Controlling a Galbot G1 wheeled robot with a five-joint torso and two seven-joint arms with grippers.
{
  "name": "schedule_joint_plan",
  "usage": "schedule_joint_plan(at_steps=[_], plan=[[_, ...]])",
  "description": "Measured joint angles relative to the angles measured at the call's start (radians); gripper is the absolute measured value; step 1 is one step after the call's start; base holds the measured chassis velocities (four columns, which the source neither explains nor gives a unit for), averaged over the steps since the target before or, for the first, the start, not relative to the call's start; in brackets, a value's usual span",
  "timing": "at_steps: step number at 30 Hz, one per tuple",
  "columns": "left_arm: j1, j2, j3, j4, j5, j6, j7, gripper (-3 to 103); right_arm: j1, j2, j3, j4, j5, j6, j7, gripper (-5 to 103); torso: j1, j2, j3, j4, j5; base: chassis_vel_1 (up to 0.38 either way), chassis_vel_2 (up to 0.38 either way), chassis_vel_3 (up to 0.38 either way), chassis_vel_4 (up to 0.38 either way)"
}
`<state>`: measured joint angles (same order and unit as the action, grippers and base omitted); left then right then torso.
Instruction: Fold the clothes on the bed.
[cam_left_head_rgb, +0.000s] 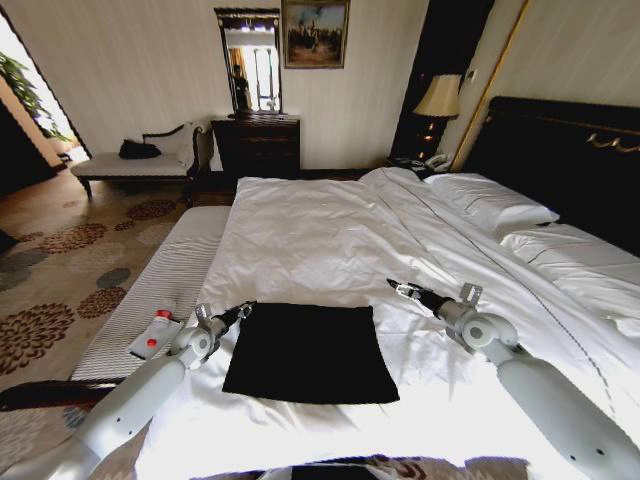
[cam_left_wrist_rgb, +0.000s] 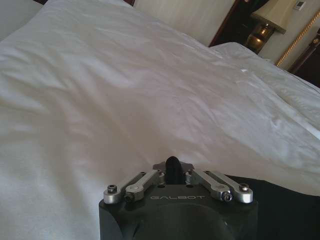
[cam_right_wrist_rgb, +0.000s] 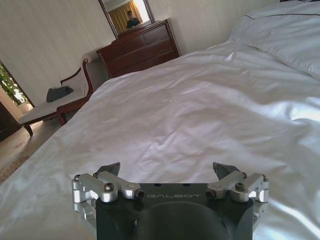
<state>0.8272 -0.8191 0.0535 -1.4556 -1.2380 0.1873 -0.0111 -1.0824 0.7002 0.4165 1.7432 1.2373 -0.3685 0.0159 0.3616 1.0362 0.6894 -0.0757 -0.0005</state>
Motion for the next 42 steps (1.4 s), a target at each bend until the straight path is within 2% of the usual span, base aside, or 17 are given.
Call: schedule_joint_plan(at_steps=[2, 4, 9, 13, 18, 23, 28, 40, 42], plan=[[0.007, 0.002, 0.0, -0.002, 0.002, -0.002, 0.0, 3, -0.002, 0.0, 0.0, 0.0, 0.004, -0.004, 0.001, 100, 0.0, 0.0, 0.0, -0.0001, -0.0001, 0.0, 0.0, 0.0, 0.0], [0.014, 0.007, -0.002, -0.006, 0.004, -0.005, 0.0, 2, -0.002, 0.007, -0.004, -0.004, 0.011, -0.008, 0.002, 100, 0.0, 0.0, 0.0, 0.0, -0.0001, 0.0, 0.0, 0.0, 0.0], [0.022, 0.015, -0.007, -0.013, 0.008, -0.011, 0.0, 1, 0.006, 0.022, -0.014, -0.012, 0.067, -0.039, 0.015, 100, 0.0, 0.0, 0.0, 0.0002, -0.0001, 0.0, 0.0, 0.0, 0.0], [0.025, 0.017, -0.011, -0.027, 0.014, -0.016, -0.002, 1, 0.023, 0.044, -0.035, -0.05, 0.133, -0.104, 0.031, 100, 0.0, 0.0, 0.0, 0.0002, -0.0002, 0.0, 0.0, 0.0, 0.0], [0.024, 0.024, -0.011, -0.044, 0.02, -0.017, -0.005, 1, 0.042, 0.072, -0.081, -0.094, 0.124, -0.155, 0.028, 100, 0.0, 0.0, 0.0, 0.0, -0.0001, 0.0, 0.0, 0.0, 0.0], [0.024, 0.028, -0.008, -0.061, 0.024, -0.018, -0.013, 1, 0.089, 0.106, -0.154, -0.178, 0.081, -0.152, 0.009, 100, 0.0, 0.0, 0.0, 0.0003, -0.0001, 0.0, 0.0, 0.0, 0.0], [0.027, 0.038, -0.009, -0.076, 0.024, -0.018, -0.02, 1, 0.139, 0.131, -0.201, -0.242, 0.077, -0.146, 0.001, 100, 0.0, 0.0, 0.0, 0.0001, 0.0, 0.0, 0.0, 0.0, 0.0], [0.037, 0.047, -0.018, -0.086, 0.022, -0.018, -0.025, 1, 0.154, 0.151, -0.214, -0.246, 0.091, -0.148, 0.002, 101, 0.0, 0.0, 0.0, 0.0, -0.0002, 0.0, 0.0, 0.0, 0.0], [0.037, 0.046, -0.018, -0.086, 0.021, -0.018, -0.025, 1, 0.152, 0.152, -0.214, -0.246, 0.091, -0.152, 0.002, 91, 0.0, 0.0, 0.0, -0.0001, -0.0001, 0.0, 0.0, 0.0, 0.0]])
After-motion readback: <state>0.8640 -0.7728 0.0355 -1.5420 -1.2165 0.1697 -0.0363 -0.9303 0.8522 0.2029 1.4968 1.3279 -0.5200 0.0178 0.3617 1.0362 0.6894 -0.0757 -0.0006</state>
